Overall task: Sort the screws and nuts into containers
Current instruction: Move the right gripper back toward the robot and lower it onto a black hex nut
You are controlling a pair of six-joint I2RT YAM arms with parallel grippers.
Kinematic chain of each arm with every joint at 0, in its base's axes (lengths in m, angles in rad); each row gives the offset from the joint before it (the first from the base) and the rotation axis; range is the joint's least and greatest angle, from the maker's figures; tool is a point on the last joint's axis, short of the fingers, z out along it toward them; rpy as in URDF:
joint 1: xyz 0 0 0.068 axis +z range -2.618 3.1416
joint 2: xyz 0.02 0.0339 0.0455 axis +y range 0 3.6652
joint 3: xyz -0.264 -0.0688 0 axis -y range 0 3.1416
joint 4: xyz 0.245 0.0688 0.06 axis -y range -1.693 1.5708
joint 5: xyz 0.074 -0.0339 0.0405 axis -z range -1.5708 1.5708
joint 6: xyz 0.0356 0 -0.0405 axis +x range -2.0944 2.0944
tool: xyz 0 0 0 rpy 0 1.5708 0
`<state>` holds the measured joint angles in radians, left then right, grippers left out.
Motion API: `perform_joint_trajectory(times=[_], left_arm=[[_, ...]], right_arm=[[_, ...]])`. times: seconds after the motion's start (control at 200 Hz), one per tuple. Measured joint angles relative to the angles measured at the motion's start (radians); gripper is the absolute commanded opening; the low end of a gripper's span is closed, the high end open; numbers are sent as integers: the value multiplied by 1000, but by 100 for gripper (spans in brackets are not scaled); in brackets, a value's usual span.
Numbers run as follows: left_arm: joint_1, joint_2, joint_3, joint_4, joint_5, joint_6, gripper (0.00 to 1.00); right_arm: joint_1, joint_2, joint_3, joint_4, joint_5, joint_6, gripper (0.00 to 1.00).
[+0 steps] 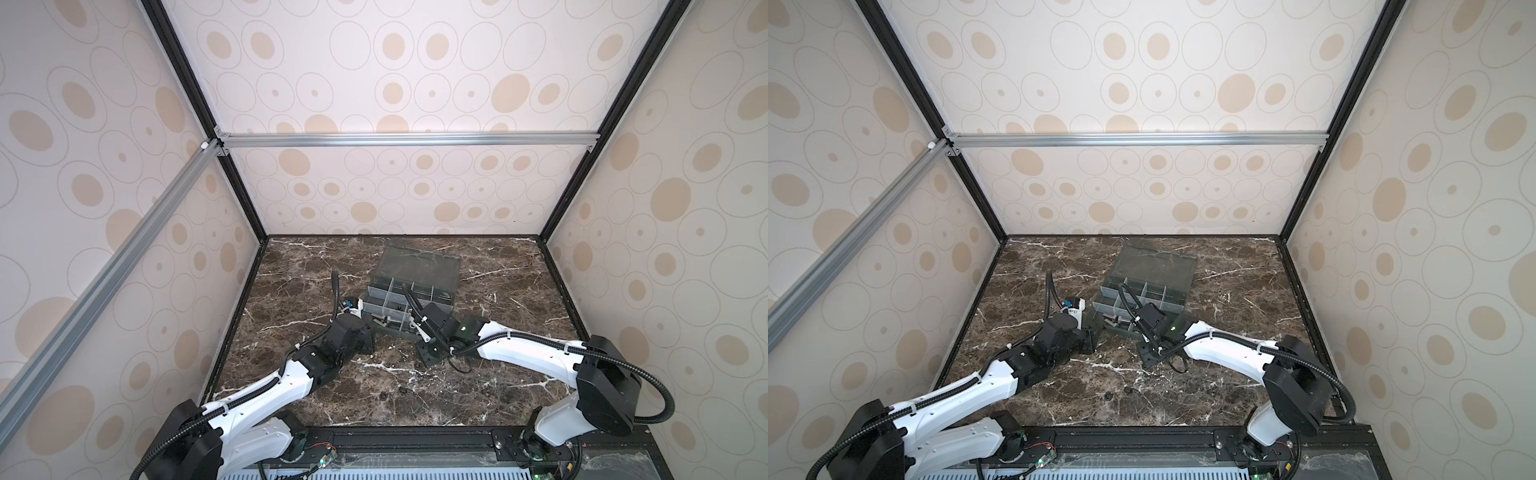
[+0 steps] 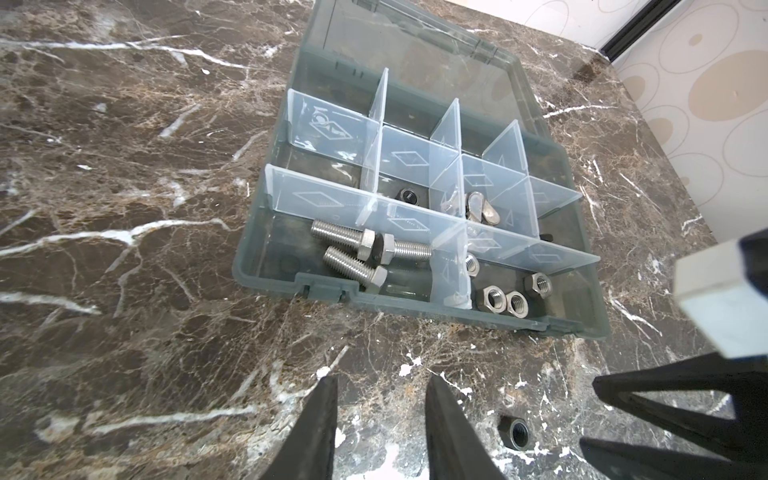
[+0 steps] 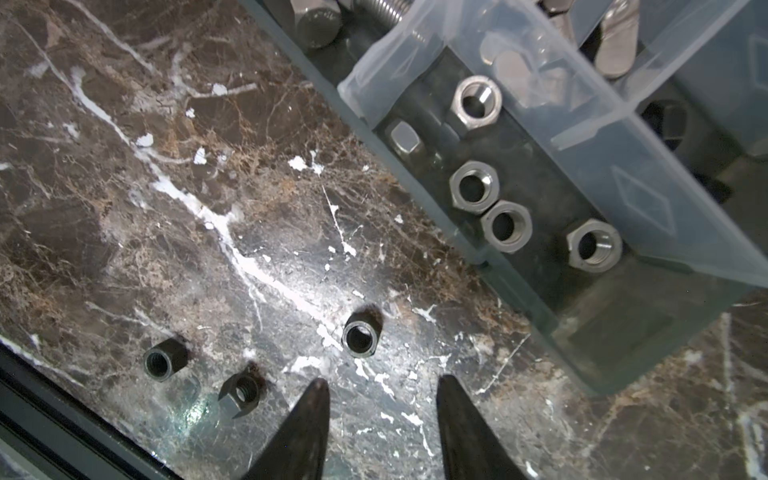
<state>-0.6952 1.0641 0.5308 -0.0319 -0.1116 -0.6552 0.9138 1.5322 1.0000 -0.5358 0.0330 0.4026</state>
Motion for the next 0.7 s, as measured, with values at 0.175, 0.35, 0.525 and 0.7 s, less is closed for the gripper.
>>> perform_joint_trajectory(times=[0.175,0.35,0.525,0.7], left_arm=[[0,-13,-14,0,-3,-11,36],[0,-15,-25,-1,-3,-15,36],[0,-17,-30,0,-4,-15,36],[0,-20,-33,0,-6,-15,36]], right_arm=[[45,58,0,8,0,24,47],[56,108,0,8,5,42,47],[56,141,8,1,23,46,46],[61,189,44,-2,32,50,43]])
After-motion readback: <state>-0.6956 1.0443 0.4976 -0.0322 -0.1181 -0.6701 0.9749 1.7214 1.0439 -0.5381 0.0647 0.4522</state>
